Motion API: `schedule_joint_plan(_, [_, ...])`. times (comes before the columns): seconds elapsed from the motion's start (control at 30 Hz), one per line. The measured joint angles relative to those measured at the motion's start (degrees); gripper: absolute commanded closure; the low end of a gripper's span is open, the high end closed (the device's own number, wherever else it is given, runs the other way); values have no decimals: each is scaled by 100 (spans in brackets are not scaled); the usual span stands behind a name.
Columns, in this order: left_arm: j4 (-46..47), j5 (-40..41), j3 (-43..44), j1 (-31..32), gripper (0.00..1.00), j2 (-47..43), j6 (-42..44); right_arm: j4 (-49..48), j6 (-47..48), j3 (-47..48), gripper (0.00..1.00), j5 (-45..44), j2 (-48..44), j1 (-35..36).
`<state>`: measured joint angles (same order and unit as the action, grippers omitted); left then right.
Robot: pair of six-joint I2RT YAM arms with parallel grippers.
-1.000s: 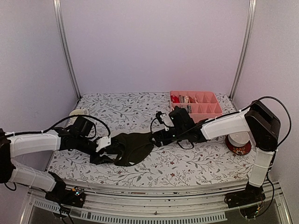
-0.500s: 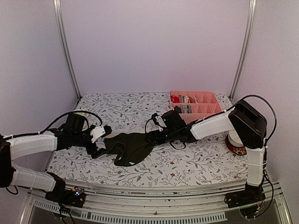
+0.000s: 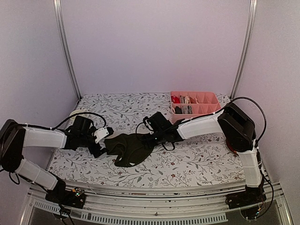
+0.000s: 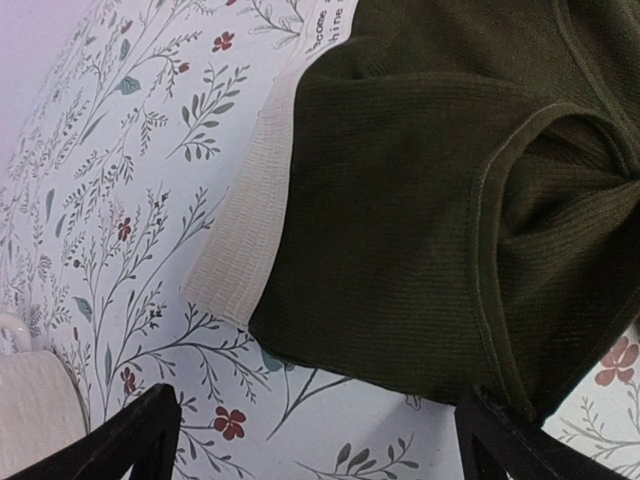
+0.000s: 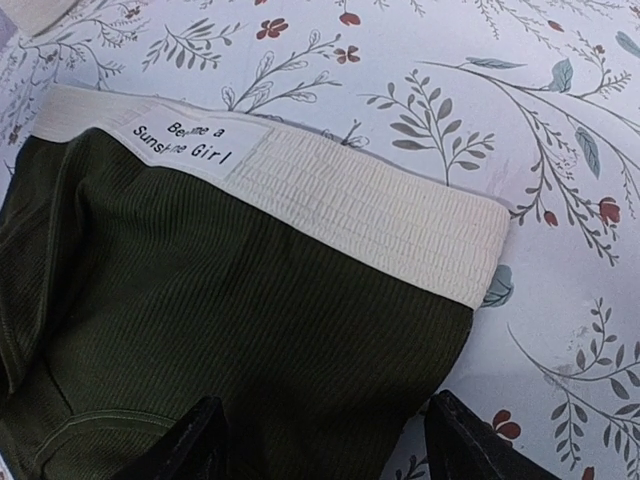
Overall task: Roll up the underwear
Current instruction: Move the underwear to the center of the board.
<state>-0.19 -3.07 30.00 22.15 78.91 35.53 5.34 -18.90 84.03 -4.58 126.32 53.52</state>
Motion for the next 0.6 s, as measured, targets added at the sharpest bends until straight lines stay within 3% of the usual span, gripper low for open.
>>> schedule_joint_plan(0.27, [243, 221, 181, -9, 2, 581, -11, 994, 114, 455, 27, -1266, 149, 284])
schedule_joint_plan(0.6, [299, 817, 636, -7, 2, 1038, 136, 2026, 109, 745, 27, -2210, 149, 474])
